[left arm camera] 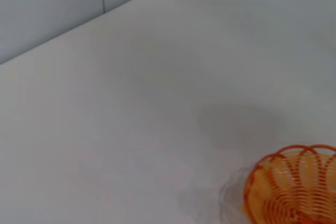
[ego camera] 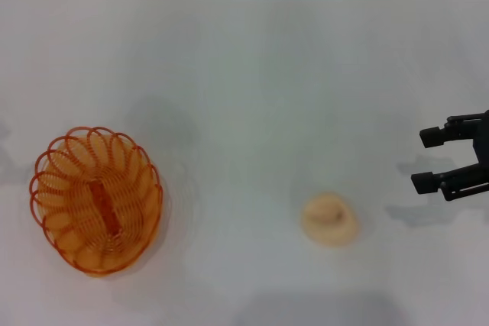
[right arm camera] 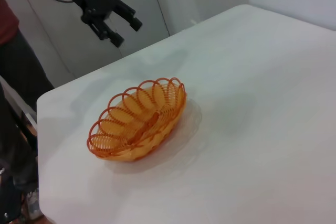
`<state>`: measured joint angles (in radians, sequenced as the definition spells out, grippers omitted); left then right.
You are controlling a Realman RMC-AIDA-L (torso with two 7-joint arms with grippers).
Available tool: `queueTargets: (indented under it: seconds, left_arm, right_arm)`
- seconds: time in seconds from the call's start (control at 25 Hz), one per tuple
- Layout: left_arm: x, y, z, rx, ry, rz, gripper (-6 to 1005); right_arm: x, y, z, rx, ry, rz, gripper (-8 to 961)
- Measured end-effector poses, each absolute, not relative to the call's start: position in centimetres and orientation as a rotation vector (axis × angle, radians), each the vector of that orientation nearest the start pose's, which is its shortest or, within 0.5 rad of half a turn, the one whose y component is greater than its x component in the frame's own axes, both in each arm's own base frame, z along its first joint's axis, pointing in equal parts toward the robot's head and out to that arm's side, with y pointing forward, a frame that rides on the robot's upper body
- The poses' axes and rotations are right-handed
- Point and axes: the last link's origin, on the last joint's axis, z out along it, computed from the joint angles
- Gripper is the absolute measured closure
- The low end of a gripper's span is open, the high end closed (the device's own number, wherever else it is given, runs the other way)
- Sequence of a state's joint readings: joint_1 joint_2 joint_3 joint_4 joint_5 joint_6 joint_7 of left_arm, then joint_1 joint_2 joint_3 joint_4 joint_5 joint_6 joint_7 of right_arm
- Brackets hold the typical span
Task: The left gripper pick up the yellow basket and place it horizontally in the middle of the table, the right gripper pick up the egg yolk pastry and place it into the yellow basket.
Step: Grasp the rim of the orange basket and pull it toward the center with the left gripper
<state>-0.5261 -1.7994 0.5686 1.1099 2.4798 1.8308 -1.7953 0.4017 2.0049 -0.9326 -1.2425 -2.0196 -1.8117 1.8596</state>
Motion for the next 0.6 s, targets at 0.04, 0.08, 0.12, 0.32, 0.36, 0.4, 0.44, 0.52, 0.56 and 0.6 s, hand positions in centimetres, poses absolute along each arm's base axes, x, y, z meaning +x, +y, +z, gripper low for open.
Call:
queueTargets:
  seconds: [0.04, 0.08, 0.12, 0.32, 0.36, 0.4, 0.44, 0.52, 0.56, 0.6]
  left_arm:
    - [-30.7, 33.0, 18.4, -2.579, -0.843, 0.151, 151]
    - [-30.7, 33.3, 18.4, -2.576, -0.837, 0.158, 153]
    - [-30.6, 33.5, 18.4, -2.569, -0.830, 0.166, 154]
    - [-29.9, 34.7, 17.4, -2.593, -0.774, 0.225, 161]
    - [-29.7, 34.9, 17.1, -2.606, -0.761, 0.245, 163]
    - [-29.4, 35.2, 16.6, -2.626, -0.742, 0.274, 164]
    - [-29.2, 35.4, 16.1, -2.643, -0.729, 0.297, 165]
    - [-28.8, 35.7, 15.5, -2.670, -0.705, 0.331, 168]
    - [-28.6, 35.9, 15.2, -2.678, -0.699, 0.341, 170]
    - [-28.5, 36.0, 15.1, -2.684, -0.694, 0.351, 171]
  right_arm:
    - [22.8, 30.6, 7.2, -2.922, 0.637, 0.322, 96]
    - [22.8, 30.6, 7.2, -2.924, 0.638, 0.324, 96]
    - [22.7, 30.6, 7.2, -2.926, 0.640, 0.327, 96]
    - [22.6, 30.6, 7.1, -2.928, 0.643, 0.336, 96]
    - [22.6, 30.6, 7.1, -2.927, 0.644, 0.336, 96]
    - [22.6, 30.6, 7.1, -2.927, 0.645, 0.336, 96]
    - [22.6, 30.6, 7.1, -2.927, 0.645, 0.337, 96]
    - [22.5, 30.7, 7.1, -2.927, 0.644, 0.337, 96]
    - [22.4, 30.7, 7.1, -2.927, 0.642, 0.338, 96]
    - [22.4, 30.8, 7.1, -2.927, 0.640, 0.338, 95]
